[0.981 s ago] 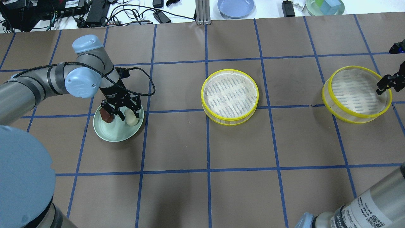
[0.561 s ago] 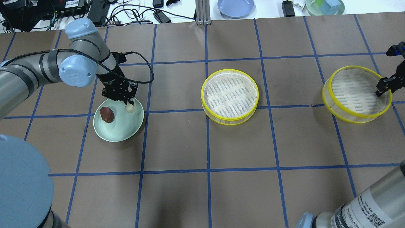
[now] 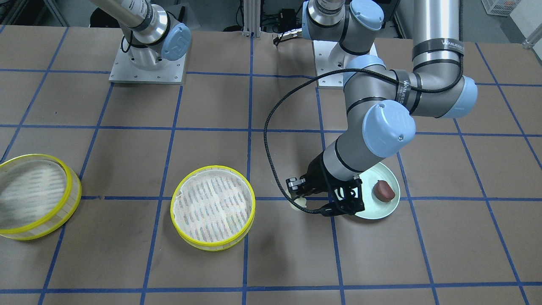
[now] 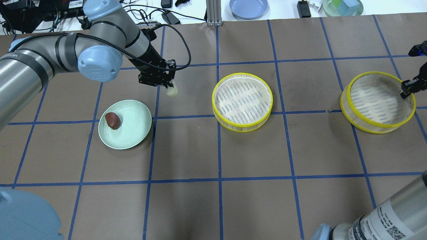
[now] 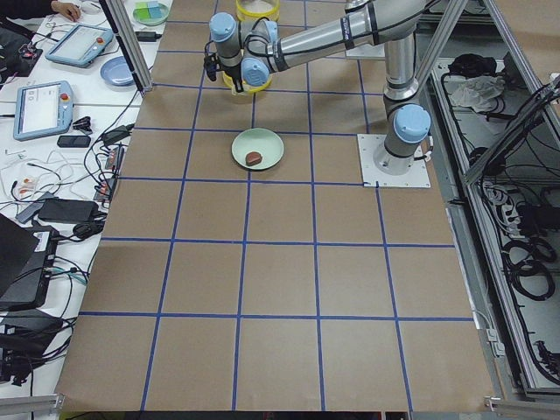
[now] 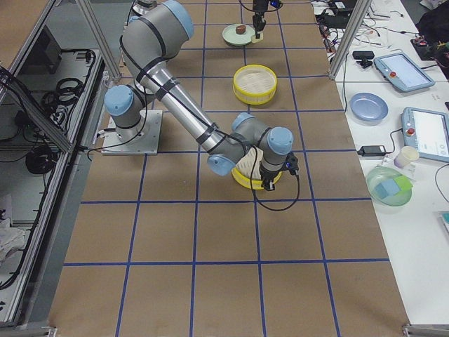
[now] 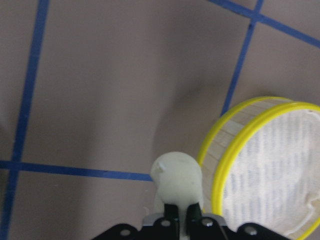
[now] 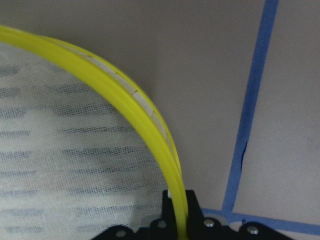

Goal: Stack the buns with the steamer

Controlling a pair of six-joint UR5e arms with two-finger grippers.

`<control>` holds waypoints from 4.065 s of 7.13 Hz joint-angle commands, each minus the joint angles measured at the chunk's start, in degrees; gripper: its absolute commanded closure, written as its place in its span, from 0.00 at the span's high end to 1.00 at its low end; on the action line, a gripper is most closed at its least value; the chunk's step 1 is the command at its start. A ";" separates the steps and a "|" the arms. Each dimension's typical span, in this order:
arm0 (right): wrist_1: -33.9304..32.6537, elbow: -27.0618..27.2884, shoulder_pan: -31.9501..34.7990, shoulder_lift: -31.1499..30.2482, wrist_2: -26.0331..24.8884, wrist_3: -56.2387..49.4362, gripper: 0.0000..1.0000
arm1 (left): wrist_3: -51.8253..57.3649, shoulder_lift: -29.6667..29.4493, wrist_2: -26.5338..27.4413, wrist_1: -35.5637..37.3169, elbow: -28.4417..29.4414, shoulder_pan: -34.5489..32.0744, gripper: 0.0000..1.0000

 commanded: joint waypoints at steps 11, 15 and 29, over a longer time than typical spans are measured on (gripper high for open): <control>7.10 0.83 9.40 -9.86 0.89 16.59 0.00 | -10.54 -7.46 -13.34 10.94 -1.88 -6.41 1.00; 10.35 2.06 16.92 -13.28 0.80 31.03 0.00 | -9.68 -1.94 -2.38 -1.63 6.17 -2.13 1.00; 2.54 6.99 41.66 -9.86 1.24 60.01 0.00 | 27.43 -3.76 26.98 -8.39 -8.65 18.47 1.00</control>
